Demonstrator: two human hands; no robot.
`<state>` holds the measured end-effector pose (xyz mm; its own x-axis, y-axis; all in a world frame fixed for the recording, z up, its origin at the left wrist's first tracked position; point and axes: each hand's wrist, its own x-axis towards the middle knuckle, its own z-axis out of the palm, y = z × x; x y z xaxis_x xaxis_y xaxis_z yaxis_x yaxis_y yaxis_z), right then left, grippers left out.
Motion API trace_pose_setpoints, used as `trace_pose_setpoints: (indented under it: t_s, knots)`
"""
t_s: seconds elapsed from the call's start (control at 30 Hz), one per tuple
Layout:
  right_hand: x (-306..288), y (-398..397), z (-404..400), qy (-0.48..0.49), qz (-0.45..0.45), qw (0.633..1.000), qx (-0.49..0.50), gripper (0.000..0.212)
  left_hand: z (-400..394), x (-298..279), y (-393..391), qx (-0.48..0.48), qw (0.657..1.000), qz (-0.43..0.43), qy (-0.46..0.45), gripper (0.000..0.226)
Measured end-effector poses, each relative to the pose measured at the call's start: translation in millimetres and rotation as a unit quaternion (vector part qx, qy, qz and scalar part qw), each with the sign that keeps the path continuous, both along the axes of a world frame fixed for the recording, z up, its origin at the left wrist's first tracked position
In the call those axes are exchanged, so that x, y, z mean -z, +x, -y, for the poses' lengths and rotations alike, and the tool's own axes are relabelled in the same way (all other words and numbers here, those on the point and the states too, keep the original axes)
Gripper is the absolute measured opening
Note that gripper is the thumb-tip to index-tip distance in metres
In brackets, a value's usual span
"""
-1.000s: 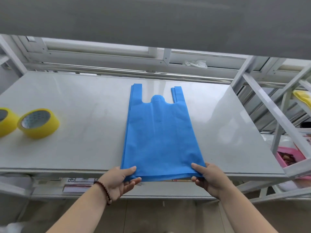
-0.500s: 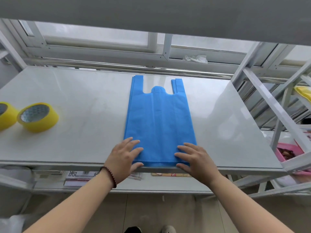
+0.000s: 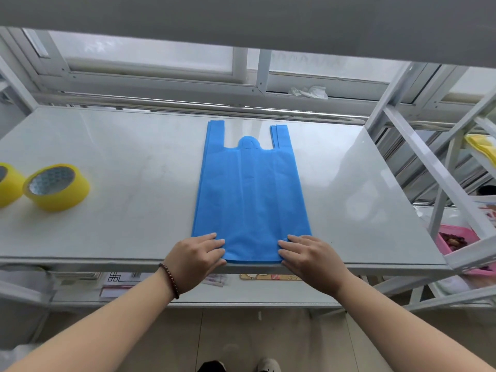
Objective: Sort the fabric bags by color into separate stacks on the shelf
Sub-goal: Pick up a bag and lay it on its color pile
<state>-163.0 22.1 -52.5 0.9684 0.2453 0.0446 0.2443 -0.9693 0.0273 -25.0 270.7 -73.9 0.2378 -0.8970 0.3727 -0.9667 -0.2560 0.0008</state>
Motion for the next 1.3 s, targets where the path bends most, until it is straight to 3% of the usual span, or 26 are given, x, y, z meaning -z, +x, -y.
trace_pose_setpoints:
  t_s: [0.13,0.17,0.27,0.33,0.53,0.63,0.67,0.7,0.77,0.83,0.87,0.93,1.0,1.07,1.13,1.17,1.23,1.3]
  knots:
    - [1.8,-6.3,-2.0,0.027,0.034,0.999,0.026,0.025,-3.3,3.3,-3.2,-0.038,0.999,-0.033,-0.015,0.039]
    - [0.1,-7.1,-1.6,0.027,0.003,0.997,0.075,0.035,-3.8,2.3,-4.5,-0.090,0.994,-0.061,0.011,0.036]
    - [3.5,-8.4,1.9,0.074,-0.059,0.973,0.211,0.090,-2.7,3.3,-8.0,-0.283,0.938,-0.179,0.087,0.095]
    - [0.4,-8.0,1.0,0.133,-0.091,0.954,0.254,0.100,-0.7,2.8,-10.7,-0.334,0.903,-0.251,0.096,0.107]
    - [-7.5,0.1,-2.6,0.240,-0.076,0.916,0.311,0.089,1.0,-5.0,-4.2,-0.351,0.873,-0.336,-0.044,0.076]
    - [-10.2,4.4,-3.4,0.274,-0.056,0.905,0.321,0.083,8.7,-15.5,-6.7,-0.361,0.853,-0.374,-0.046,0.090]
    - [-11.5,5.9,-4.4,0.314,-0.054,0.882,0.346,0.084,12.1,-19.5,-8.2,-0.367,0.839,-0.399,-0.050,0.099]
    - [-14.1,8.4,-5.5,0.364,-0.053,0.846,0.385,0.082,16.1,-25.0,-8.5,-0.382,0.811,-0.439,-0.060,0.105]
    - [-20.2,19.9,-4.2,0.476,-0.069,0.739,0.471,0.069,24.4,-34.2,0.8,-0.433,0.712,-0.547,-0.086,0.108]
    - [-29.7,34.1,-0.8,0.561,-0.107,0.635,0.520,0.046,31.5,-40.0,19.0,-0.474,0.600,-0.635,-0.108,0.094]
    - [-36.2,39.5,-0.6,0.576,-0.139,0.600,0.537,0.033,34.4,-44.7,26.2,-0.474,0.555,-0.675,-0.109,0.082]
    - [-44.1,44.7,-0.6,0.566,-0.186,0.581,0.554,0.022,39.5,-52.2,31.6,-0.463,0.486,-0.735,-0.098,0.054]
    - [-43.3,44.6,-0.2,0.556,-0.196,0.599,0.542,0.017,41.0,-56.9,28.3,-0.452,0.447,-0.768,-0.074,0.032]
    - [-39.6,37.5,-1.2,0.527,-0.180,0.658,0.506,0.018,39.1,-58.6,20.1,-0.450,0.403,-0.794,-0.068,0.028]
    - [-35.2,22.1,-0.6,0.482,-0.166,0.710,0.487,0.023,33.8,-59.1,7.6,-0.445,0.381,-0.807,-0.077,0.025]
    - [-35.1,10.7,-0.4,0.486,-0.165,0.705,0.490,0.024,29.7,-59.1,-1.5,-0.438,0.375,-0.813,-0.076,0.023]
    - [-33.3,-15.3,0.1,0.531,-0.176,0.655,0.507,0.025,17.5,-57.4,-21.1,-0.409,0.342,-0.843,-0.070,0.023]
    - [-36.5,-34.2,-5.1,0.608,-0.210,0.556,0.526,0.031,12.0,-58.6,-35.8,-0.371,0.309,-0.873,-0.065,0.034]
